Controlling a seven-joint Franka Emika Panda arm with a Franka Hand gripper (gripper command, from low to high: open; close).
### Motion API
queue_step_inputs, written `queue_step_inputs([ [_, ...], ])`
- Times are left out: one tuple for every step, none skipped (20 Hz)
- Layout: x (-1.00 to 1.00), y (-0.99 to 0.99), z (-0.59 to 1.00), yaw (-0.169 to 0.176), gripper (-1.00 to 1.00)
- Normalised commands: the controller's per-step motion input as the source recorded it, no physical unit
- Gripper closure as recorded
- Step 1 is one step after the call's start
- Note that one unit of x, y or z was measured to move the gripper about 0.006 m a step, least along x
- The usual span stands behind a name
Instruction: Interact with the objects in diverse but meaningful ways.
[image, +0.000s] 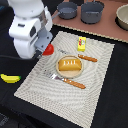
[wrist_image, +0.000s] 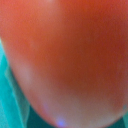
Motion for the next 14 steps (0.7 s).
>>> queue_step_inputs([
  [0.54,0.73,0.68,-0.005,1.00],
  [0.40,0.79,0.61,0.000,1.00],
  [0.34,0.85,0.59,0.000,1.00],
  [0.32,0.91,0.60,0.000,1.00],
  [0.27,0.92,0.61,0.000,1.00],
  [0.21,0.93,0.60,0.005,1.00],
  [0.19,0.94,0.58,0.010,1.00],
  [0.14,0.95,0.51,0.012,1.00],
  [0.10,0.96,0.45,0.014,1.00],
  [0.06,0.97,0.38,0.014,1.00],
  [0.04,0.98,0.33,0.012,1.00],
  [0.02,0.98,0.30,0.009,1.00],
  [0.03,0.99,0.28,0.005,1.00],
  [0.01,0.98,0.26,0.005,1.00],
])
